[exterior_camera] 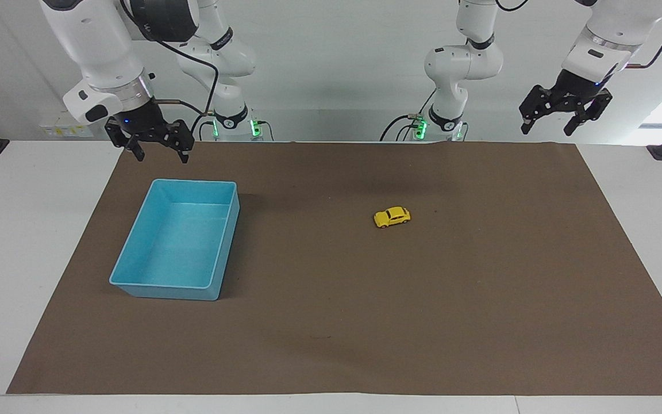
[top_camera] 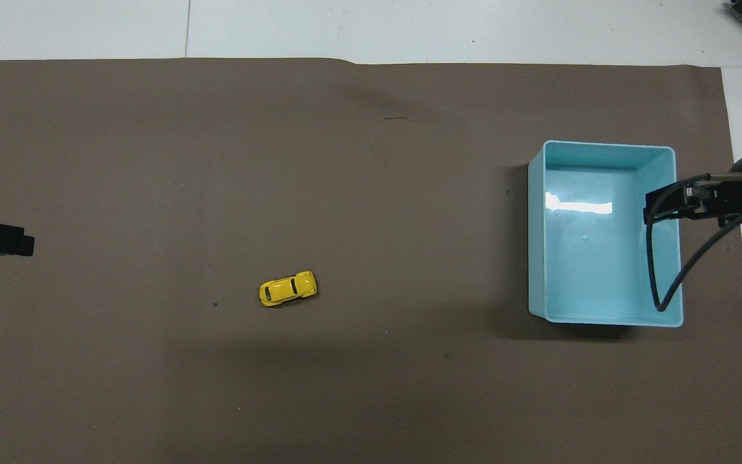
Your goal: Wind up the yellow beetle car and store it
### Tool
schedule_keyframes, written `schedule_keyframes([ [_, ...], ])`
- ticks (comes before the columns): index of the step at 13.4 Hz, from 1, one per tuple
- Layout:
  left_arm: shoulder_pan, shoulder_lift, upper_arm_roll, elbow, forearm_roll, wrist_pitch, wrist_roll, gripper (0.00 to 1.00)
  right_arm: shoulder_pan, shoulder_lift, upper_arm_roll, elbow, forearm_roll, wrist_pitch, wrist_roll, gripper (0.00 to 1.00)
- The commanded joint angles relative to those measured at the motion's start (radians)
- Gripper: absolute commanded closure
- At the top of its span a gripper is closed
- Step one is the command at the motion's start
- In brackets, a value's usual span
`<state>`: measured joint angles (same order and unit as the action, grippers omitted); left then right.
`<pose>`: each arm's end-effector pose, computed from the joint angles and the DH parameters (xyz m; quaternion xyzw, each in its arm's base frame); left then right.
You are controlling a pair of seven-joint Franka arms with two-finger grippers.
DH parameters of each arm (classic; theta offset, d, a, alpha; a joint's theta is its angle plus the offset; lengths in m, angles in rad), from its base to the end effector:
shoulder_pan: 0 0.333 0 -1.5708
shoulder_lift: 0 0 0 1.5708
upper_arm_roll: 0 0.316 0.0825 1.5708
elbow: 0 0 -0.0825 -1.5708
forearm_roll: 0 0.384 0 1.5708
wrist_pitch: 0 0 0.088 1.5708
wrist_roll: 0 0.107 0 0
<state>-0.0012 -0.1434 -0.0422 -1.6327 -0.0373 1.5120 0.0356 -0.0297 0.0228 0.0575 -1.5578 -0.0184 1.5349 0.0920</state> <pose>0.5022 -0.0278 0.6660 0.9990 -0.0406 0.0112 0.0156 0.5573 0.0131 0.6149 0.9992 -0.0322 -0.0223 0.0099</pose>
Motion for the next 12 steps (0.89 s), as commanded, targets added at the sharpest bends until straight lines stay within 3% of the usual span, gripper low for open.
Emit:
schedule_keyframes([
  [1,0.020,-0.016,-0.012,-0.009,-0.006,-0.018,0.010,0.00,-0.012,-0.011,0.004,-0.004,0.017,-0.002,-0.020,0.00],
  [12,0.021,-0.016,-0.012,-0.016,-0.006,-0.015,0.001,0.00,-0.012,-0.011,0.004,-0.004,0.017,-0.002,-0.020,0.00],
])
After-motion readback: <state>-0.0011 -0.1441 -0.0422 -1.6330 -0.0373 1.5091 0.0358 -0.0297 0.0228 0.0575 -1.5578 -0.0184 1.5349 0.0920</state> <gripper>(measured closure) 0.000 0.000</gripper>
